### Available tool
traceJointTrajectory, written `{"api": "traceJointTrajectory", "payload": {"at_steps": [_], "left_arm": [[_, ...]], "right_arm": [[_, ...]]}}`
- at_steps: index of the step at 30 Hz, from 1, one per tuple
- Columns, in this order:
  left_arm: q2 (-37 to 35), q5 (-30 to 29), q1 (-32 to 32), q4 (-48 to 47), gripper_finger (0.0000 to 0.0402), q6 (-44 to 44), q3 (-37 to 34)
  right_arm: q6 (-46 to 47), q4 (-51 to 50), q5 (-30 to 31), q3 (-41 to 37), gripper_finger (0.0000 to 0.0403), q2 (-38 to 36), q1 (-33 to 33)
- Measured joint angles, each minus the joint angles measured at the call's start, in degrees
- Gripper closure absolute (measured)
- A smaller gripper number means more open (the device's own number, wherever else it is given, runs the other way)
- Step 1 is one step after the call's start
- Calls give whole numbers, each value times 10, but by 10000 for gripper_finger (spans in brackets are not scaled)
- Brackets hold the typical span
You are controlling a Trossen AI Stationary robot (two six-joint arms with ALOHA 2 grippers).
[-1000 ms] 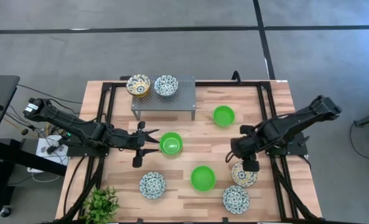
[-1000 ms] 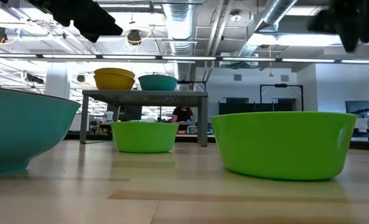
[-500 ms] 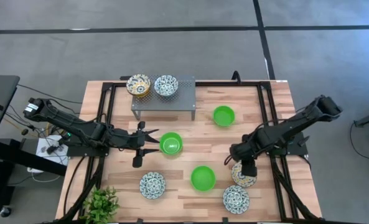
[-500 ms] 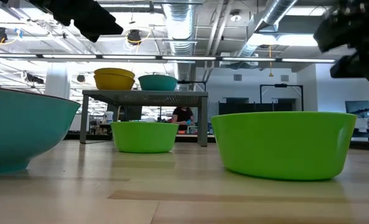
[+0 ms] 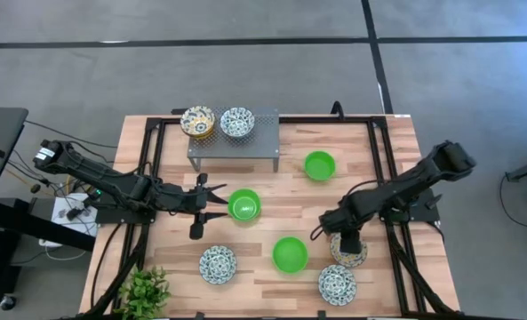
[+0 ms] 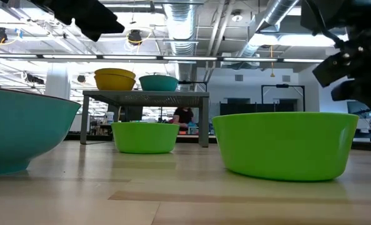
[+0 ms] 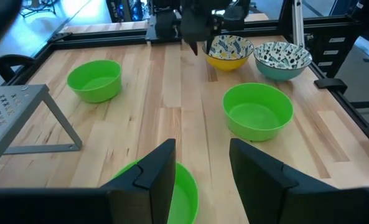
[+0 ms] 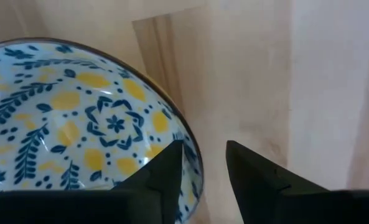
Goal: Pick & Place Mini bowls
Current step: Stack the yellow patterned bowl on the yellow patterned bowl on the shelf
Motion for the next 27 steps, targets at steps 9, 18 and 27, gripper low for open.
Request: {"api": "traceJointTrajectory", "payload": {"at_steps": [9, 18, 27], "left_arm": [[0, 0, 0, 10, 248, 0, 0], [0, 4, 0, 82, 248, 123, 0], [0, 21, 0, 120, 248, 240, 0]], "right_arm": [[-15, 12, -50, 4, 391, 14, -4], [-37, 12, 6, 54, 396, -22, -69], [-44, 46, 47, 120, 386, -20, -196]]}}
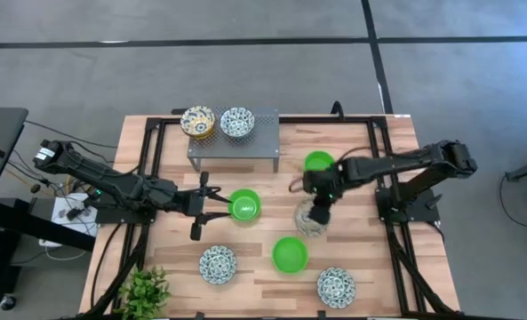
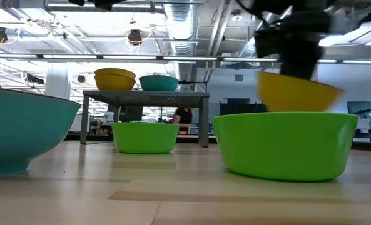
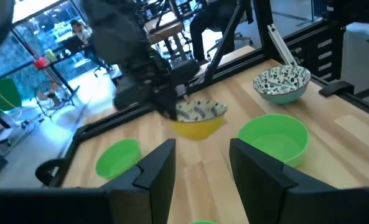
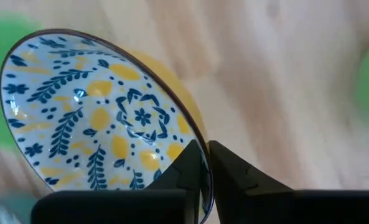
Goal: Pick & Place Mini bowls
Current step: Stack the yellow patterned bowl on the yellow patterned bowl on the shelf
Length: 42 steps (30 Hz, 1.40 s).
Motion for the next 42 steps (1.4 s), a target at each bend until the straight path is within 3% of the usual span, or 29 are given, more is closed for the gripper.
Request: {"api": "traceJointTrajectory", "payload": {"at_steps": [6, 11, 15, 18, 22, 28, 42], "left_arm": [[24, -6, 18, 7, 248, 26, 1], [99, -6, 41, 40, 248, 46, 0], [189, -11, 50, 124, 248, 139, 6], [251, -49, 50, 148, 244, 210, 42], [327, -95, 58, 147, 227, 282, 101], [422, -102, 75, 144, 207, 389, 179], [533, -134, 85, 140, 233, 528, 259]], "right_arm": [[83, 54, -3, 15, 387, 6, -101], [119, 54, -1, 15, 370, 6, -168], [119, 53, -3, 15, 386, 6, -200], [121, 43, -8, 15, 396, 6, -215], [132, 44, -24, 15, 383, 6, -220], [141, 38, -33, 15, 386, 6, -206], [177, 46, -32, 15, 387, 6, -151]]}}
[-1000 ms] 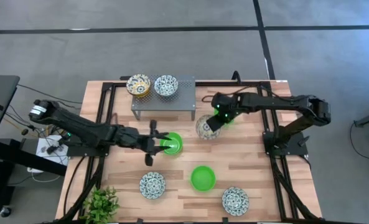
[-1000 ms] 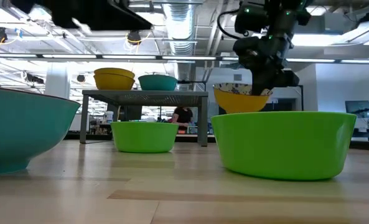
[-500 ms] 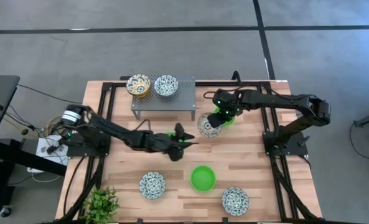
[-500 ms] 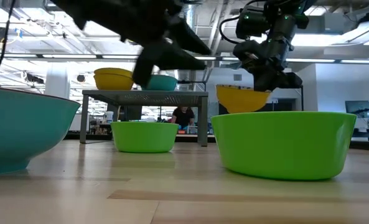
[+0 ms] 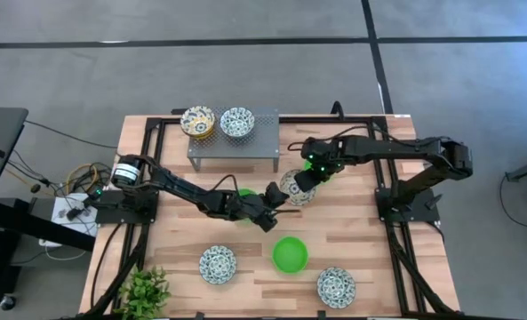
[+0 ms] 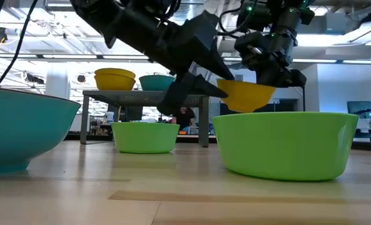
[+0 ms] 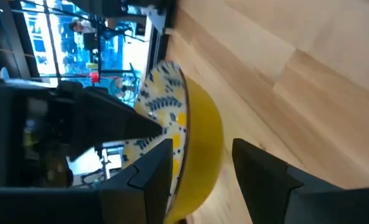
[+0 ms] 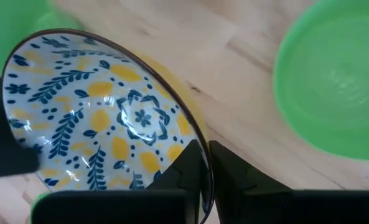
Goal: Pick & Place Mini bowls
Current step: Stack the yellow patterned bowl on the yellow patterned bowl on the shelf
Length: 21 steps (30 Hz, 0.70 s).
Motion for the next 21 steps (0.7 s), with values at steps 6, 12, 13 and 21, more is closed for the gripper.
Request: {"api": "traceJointTrajectory", "payload": {"at_steps": [6, 12, 13, 21], "left_arm": [[7, -16, 2, 1, 234, 2, 4], [9, -12, 5, -9, 249, -2, 3], [9, -11, 5, -9, 253, -2, 3], [9, -7, 3, -13, 288, -2, 3]], "right_arm": [[4, 19, 2, 0, 392, 0, 17], [9, 23, 4, 0, 369, 0, 36], [9, 23, 4, 0, 369, 0, 38], [-11, 43, 5, 0, 371, -1, 41]]}}
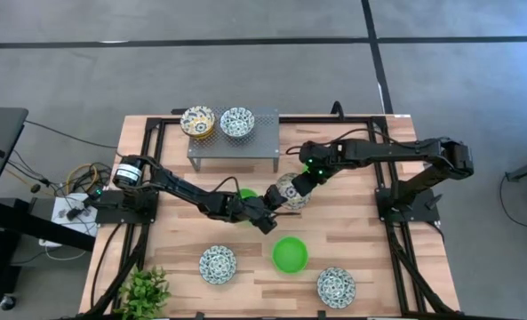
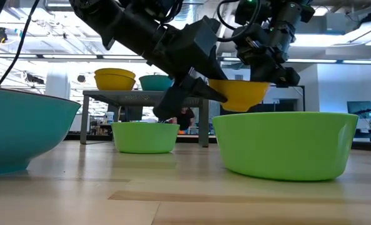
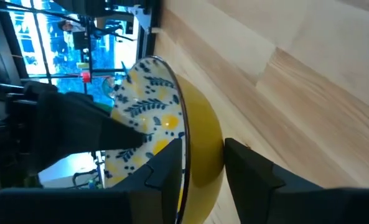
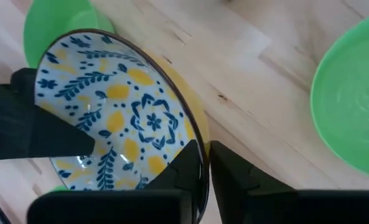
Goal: Pick & Place Mini bowls
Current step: Stack the yellow patterned bowl on the yellow patterned bowl on the shelf
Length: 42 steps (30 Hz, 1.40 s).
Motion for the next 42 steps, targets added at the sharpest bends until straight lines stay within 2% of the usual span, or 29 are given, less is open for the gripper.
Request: {"api": "traceJointTrajectory", "payload": {"at_steps": [22, 29, 33, 42], "left_arm": [[0, 30, 2, -51, 367, -3, 0], [-1, 28, -6, -51, 373, 0, 0], [-1, 27, -22, -52, 373, 0, 0], [-6, -74, -63, -51, 373, 31, 0]], "right_arm": [[-62, 46, -23, 1, 274, -2, 1], [-63, 50, -43, 12, 235, -5, 1], [-89, 20, -52, 40, 218, -10, 1], [-129, -41, -55, 111, 202, -14, 1]]}}
